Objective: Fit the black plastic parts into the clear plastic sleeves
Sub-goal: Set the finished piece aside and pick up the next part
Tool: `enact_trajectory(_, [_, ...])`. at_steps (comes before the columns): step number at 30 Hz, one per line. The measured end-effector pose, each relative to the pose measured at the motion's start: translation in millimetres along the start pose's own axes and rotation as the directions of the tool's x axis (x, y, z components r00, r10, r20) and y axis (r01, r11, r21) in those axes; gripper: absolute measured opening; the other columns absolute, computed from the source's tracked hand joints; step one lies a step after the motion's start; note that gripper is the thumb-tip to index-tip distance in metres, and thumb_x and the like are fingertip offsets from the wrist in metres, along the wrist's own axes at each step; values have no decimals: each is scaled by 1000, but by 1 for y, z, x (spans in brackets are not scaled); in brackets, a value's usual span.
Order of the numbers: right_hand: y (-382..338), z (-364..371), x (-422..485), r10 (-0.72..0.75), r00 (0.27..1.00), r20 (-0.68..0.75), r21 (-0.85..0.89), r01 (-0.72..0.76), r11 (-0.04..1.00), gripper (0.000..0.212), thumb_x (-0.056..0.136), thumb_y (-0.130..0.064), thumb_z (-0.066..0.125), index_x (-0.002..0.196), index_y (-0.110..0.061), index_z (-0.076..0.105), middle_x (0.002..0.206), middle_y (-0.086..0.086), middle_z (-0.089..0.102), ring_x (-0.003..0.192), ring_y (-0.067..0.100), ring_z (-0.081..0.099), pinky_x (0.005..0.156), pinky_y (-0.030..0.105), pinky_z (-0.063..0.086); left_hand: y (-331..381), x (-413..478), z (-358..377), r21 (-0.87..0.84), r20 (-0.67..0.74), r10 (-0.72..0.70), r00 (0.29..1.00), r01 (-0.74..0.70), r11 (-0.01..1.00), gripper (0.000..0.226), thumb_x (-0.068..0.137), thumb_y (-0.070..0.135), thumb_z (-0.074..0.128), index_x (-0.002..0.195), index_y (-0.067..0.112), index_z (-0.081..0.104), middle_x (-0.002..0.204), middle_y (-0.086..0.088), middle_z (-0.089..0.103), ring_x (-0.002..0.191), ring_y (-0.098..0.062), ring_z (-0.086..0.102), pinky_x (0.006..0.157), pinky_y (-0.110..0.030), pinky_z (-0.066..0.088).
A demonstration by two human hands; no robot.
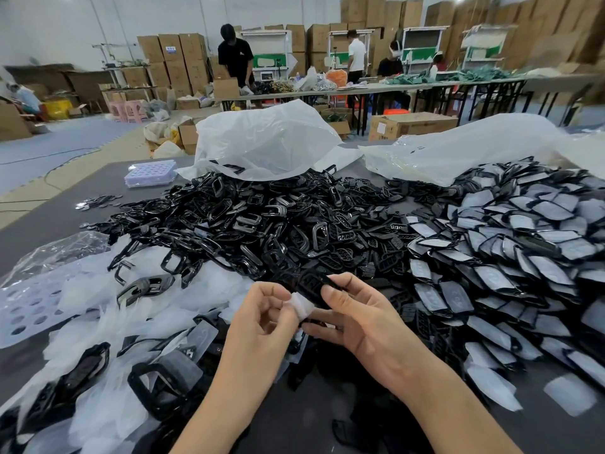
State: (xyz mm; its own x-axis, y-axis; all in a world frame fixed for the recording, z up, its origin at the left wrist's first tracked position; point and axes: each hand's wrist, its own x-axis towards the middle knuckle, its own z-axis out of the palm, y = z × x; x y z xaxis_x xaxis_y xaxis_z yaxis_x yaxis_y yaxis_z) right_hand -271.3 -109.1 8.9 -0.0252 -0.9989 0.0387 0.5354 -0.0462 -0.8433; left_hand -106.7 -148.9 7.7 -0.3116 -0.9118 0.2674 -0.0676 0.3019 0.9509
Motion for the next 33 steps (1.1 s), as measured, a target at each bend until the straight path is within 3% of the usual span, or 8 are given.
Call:
enact_trajectory(4, [3,3,-1,-37,999,17,-86,38,996,13,81,-26,82,92,-21,75,111,9,74,101,25,72,88,36,59,1,0,0,44,10,8,1000,-9,999,19,95,15,61,83,31,65,62,14,50,56,-3,42,54,-11,38])
enact_trajectory(8, [8,1,3,-109,989,-103,-170,90,981,12,79,-25,80,90,-21,77,107,10,76,98,19,72,83,25,57,2,0,1,87,-1,20,1000,-20,996,26,96,15,59,85,36,68,58,18,50,51,0,39,51,-9,35])
enact_trajectory(12, [6,-6,6,-151,954,-257,-199,100,975,10,79,-23,76,89,-20,78,107,13,76,96,22,73,81,26,57,1,1,-3,71,-95,7,995,-1,997,33,98,17,55,94,47,70,59,3,56,55,-21,45,51,-14,36])
enact_trajectory(14, [5,-10,7,-135,935,-327,-196,73,978,6,85,-17,75,90,-20,78,105,13,76,93,24,74,79,28,58,2,2,-8,22,-173,6,985,-3,1000,37,98,14,54,95,46,71,60,0,57,54,-20,43,49,-16,37])
enact_trajectory(18, [6,-15,6,-135,919,-371,-277,29,960,9,92,-13,72,101,-16,74,101,12,74,90,18,74,78,27,60,4,4,-13,-13,-211,25,977,-28,1000,40,98,13,57,105,51,68,77,5,62,64,-5,52,53,-10,40])
enact_trajectory(23, [7,-13,4,-261,895,-363,-546,23,838,12,93,-27,74,92,-39,72,80,3,68,74,9,62,73,19,53,4,2,-4,184,-209,163,964,-125,975,22,97,22,62,98,43,70,101,15,62,88,-7,61,71,-10,44])
enact_trajectory(28, [9,-14,4,-396,854,-338,-683,66,727,11,92,-34,73,95,-43,68,80,-3,67,72,14,60,71,24,52,8,-1,-1,31,-99,72,992,-70,997,15,90,38,62,99,45,73,89,13,71,78,-1,65,71,-8,46])
enact_trajectory(33, [9,-10,3,-285,908,-308,-547,76,834,10,90,-28,76,92,-37,73,77,-14,71,72,0,65,70,15,53,5,-5,10,-110,-12,-24,1000,22,994,16,84,35,65,96,28,73,87,4,77,75,-11,71,72,-16,53])
